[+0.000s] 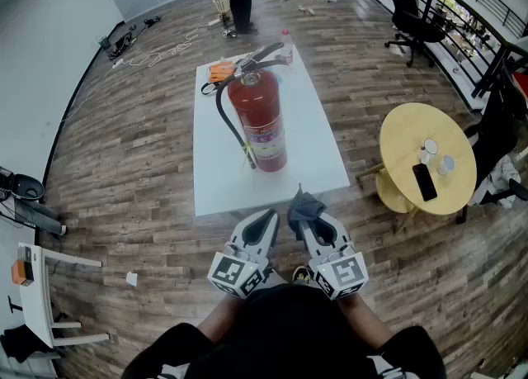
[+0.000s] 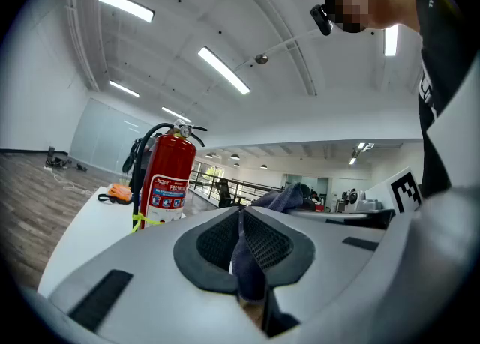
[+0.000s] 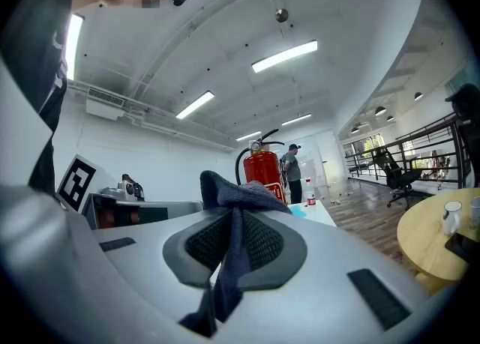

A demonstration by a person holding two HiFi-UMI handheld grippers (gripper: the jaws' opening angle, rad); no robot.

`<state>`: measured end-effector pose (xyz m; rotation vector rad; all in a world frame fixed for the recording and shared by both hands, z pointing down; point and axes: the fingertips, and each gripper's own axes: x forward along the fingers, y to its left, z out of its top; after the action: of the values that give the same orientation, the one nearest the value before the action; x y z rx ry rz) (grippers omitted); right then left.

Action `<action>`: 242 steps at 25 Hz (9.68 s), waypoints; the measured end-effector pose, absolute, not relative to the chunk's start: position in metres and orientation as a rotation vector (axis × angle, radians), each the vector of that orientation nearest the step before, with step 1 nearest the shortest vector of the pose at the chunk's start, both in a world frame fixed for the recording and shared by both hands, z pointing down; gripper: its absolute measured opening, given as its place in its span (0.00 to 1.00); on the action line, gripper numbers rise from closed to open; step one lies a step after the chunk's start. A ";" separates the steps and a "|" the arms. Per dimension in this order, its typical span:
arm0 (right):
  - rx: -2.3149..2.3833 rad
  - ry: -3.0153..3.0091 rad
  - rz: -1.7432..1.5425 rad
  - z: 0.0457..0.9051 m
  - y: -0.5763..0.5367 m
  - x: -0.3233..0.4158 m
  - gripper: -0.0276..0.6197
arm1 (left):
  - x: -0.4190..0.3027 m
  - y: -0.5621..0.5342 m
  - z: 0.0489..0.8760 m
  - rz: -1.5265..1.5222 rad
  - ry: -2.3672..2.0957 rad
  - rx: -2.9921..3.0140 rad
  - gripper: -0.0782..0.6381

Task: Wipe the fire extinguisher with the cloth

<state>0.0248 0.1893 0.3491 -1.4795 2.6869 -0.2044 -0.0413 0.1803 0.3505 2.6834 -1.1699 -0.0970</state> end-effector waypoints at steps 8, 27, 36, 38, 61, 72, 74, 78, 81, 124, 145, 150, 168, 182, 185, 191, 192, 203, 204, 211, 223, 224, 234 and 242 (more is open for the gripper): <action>-1.477 2.701 -0.196 0.340 0.183 0.001 0.10 | -0.065 0.165 0.351 -0.047 -1.147 2.690 0.16; -1.531 2.684 -0.169 0.335 0.157 -0.035 0.10 | -0.109 0.135 0.346 -0.124 -1.082 2.675 0.16; -1.629 2.674 -0.212 0.356 0.145 -0.047 0.10 | -0.138 0.120 0.365 -0.102 -1.055 2.670 0.16; -1.630 2.669 -0.222 0.358 0.141 -0.046 0.10 | -0.137 0.115 0.365 -0.095 -1.057 2.670 0.16; -1.317 2.695 -0.041 0.317 -0.030 0.009 0.10 | -0.096 -0.036 0.359 -0.044 -1.292 2.637 0.16; -1.156 2.743 0.025 0.313 -0.071 0.004 0.10 | -0.109 -0.063 0.373 0.007 -1.438 2.550 0.16; -1.123 2.749 0.055 0.303 -0.075 -0.002 0.10 | -0.113 -0.067 0.376 0.005 -1.440 2.539 0.16; -1.080 2.742 0.087 0.265 -0.078 -0.014 0.10 | -0.118 -0.075 0.381 0.016 -1.431 2.538 0.16; -1.126 2.786 0.106 0.251 -0.089 -0.010 0.10 | -0.121 -0.081 0.379 0.008 -1.433 2.555 0.16; -1.068 3.065 0.414 0.221 -0.082 -0.056 0.10 | -0.142 -0.080 0.377 0.026 -1.464 2.594 0.16; -1.347 3.226 1.154 0.172 -0.116 -0.082 0.10 | -0.130 -0.072 0.388 0.039 -1.403 2.588 0.16; -1.368 3.310 1.157 0.175 -0.124 -0.076 0.10 | -0.124 -0.073 0.388 0.036 -1.386 2.591 0.16; -1.500 3.269 1.169 0.171 -0.135 -0.078 0.10 | -0.117 -0.067 0.388 0.032 -1.367 2.586 0.16; -1.880 2.944 0.562 0.204 -0.178 0.032 0.10 | -0.137 -0.067 0.393 0.039 -1.427 2.545 0.16; -1.772 3.001 0.718 0.193 -0.162 0.003 0.10 | -0.136 -0.068 0.396 0.057 -1.424 2.540 0.16; -1.513 3.063 0.672 0.188 -0.138 -0.028 0.10 | -0.127 -0.072 0.397 0.047 -1.403 2.545 0.16; -1.440 3.055 0.621 0.188 -0.134 -0.028 0.10 | -0.124 -0.073 0.397 0.046 -1.397 2.548 0.16; -0.581 3.156 -0.007 0.232 -0.070 -0.040 0.10 | -0.112 -0.079 0.398 0.055 -1.370 2.555 0.16; -0.468 3.151 -0.012 0.229 -0.057 -0.048 0.10 | -0.111 -0.080 0.399 0.054 -1.369 2.553 0.16; -0.527 3.069 0.001 0.234 -0.073 -0.040 0.10 | -0.113 -0.077 0.401 0.047 -1.382 2.529 0.16; -0.890 3.030 -0.196 0.329 -0.083 -0.017 0.10 | -0.127 -0.079 0.409 0.075 -1.403 2.510 0.16; -0.872 3.064 -0.210 0.341 -0.077 -0.023 0.10 | -0.126 -0.080 0.409 0.073 -1.400 2.514 0.16; -0.807 3.085 0.148 0.267 -0.050 -0.067 0.10 | -0.119 -0.079 0.406 0.049 -1.386 2.528 0.16; -0.912 3.244 0.229 0.354 -0.048 -0.093 0.10 | -0.136 -0.069 0.411 0.049 -1.442 2.488 0.16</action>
<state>-0.0927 -0.0477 0.3543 -0.9115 3.2435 0.2291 -0.1356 -0.0686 0.4110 2.4881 -1.4425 0.0488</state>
